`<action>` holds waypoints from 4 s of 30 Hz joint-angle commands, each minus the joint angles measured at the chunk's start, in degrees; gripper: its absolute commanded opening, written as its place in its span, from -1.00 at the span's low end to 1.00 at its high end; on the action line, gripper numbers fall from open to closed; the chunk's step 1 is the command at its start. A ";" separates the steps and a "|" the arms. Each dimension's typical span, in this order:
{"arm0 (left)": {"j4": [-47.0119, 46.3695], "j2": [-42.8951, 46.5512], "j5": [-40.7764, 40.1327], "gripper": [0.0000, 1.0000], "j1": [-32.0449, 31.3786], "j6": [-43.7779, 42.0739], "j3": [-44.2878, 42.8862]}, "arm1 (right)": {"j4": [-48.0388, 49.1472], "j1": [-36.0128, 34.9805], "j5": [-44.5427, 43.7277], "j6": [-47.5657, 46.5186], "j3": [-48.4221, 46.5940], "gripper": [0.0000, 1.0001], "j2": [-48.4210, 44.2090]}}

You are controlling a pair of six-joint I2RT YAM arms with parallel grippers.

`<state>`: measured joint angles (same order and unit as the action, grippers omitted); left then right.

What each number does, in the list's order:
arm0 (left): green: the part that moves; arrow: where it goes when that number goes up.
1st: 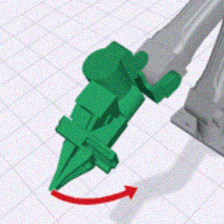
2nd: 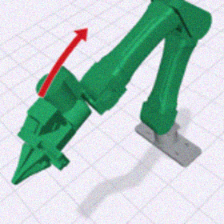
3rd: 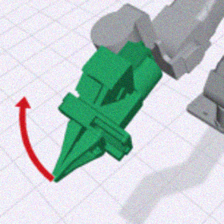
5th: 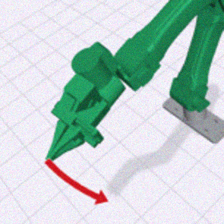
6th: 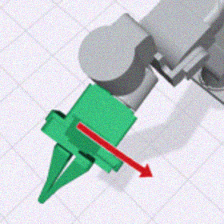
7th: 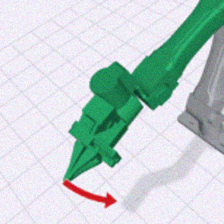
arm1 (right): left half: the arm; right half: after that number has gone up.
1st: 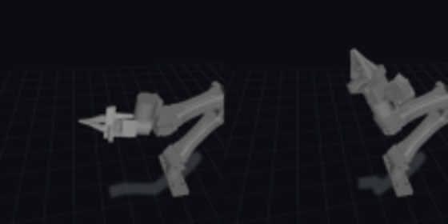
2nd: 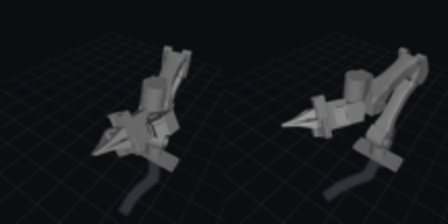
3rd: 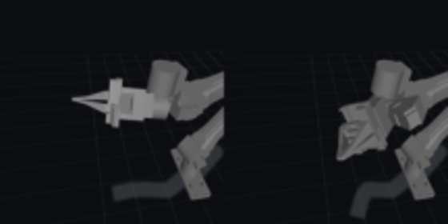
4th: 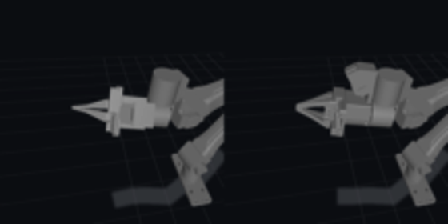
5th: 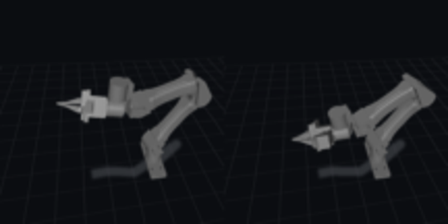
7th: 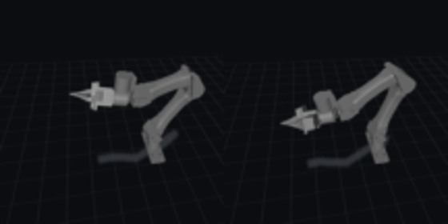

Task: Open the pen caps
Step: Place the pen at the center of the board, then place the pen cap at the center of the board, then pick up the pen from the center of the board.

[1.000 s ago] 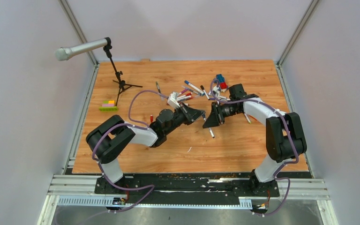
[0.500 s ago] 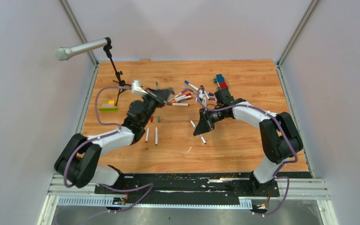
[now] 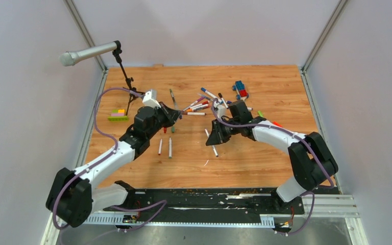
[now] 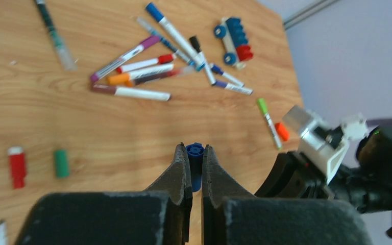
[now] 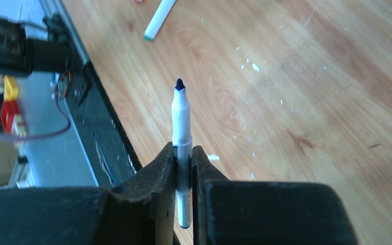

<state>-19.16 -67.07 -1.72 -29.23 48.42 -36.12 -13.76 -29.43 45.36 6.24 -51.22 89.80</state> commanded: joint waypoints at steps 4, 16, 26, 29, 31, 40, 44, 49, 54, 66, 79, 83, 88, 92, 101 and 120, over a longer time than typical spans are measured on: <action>23.55 11.13 -1.06 -1.00 -0.12 -13.53 -1.85 | 10.40 -7.47 -16.23 24.07 -3.37 -1.00 5.32; 27.15 -2.42 -3.51 -1.00 -0.12 -16.13 -7.60 | 11.86 -18.67 -24.86 34.81 -13.68 -1.00 19.52; 21.35 -16.31 0.07 -0.99 0.66 -15.55 -11.26 | 18.84 -19.00 -23.99 44.83 -13.63 -0.97 24.98; 20.86 -18.74 0.46 -0.98 1.07 -15.76 -12.21 | 18.93 -19.08 -24.93 45.40 -14.51 -0.93 26.34; 20.80 -20.12 0.89 -0.97 1.47 -15.87 -12.88 | 17.81 -19.02 -25.64 45.34 -15.22 -0.90 26.93; 24.29 -27.02 1.36 -0.93 2.78 -15.94 -17.72 | 16.57 -19.08 -28.05 45.29 -13.91 -0.76 26.59; 25.55 -29.01 1.36 -0.91 2.87 -16.38 -19.62 | 16.64 -19.09 -27.94 46.02 -13.12 -0.72 26.43; 26.77 -30.49 1.12 -0.86 2.93 -17.05 -20.93 | 15.96 -19.09 -28.71 45.92 -13.20 -0.59 26.66; 27.63 -31.28 0.58 -0.78 2.95 -17.46 -21.60 | 15.30 -19.09 -29.55 45.65 -13.16 -0.53 26.35; 28.92 -31.73 1.01 -0.67 2.95 -17.96 -22.67 | 15.47 -19.04 -30.55 43.37 -12.54 -0.49 23.96; 33.24 -29.79 -1.40 -0.23 2.95 -19.57 -24.59 | 12.27 -12.50 -27.39 26.89 -5.39 -0.37 9.56; 33.73 -28.26 -0.59 -0.19 2.95 -19.35 -24.94 | 8.31 -6.40 -23.78 19.83 -4.81 -0.36 4.56; 33.73 -20.72 1.20 0.02 2.95 -21.43 -24.44 | 3.47 4.12 -11.53 0.79 -5.29 -0.30 -3.02; 33.08 -12.88 3.81 0.25 2.93 -24.83 -20.34 | -3.83 12.67 -8.17 -21.56 -4.94 0.02 -11.38; 26.15 9.60 3.85 1.00 3.26 -21.32 -1.21 | -9.75 31.65 -15.17 -32.68 -6.53 0.37 -8.89; 20.37 28.58 12.79 1.00 3.37 -9.40 17.31 | -15.56 34.15 -29.61 -36.43 -14.81 -0.20 8.17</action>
<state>5.74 -39.42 9.34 -26.11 35.97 -19.49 -28.71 4.19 17.50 -29.52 -63.16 96.16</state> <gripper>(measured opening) 1.000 0.407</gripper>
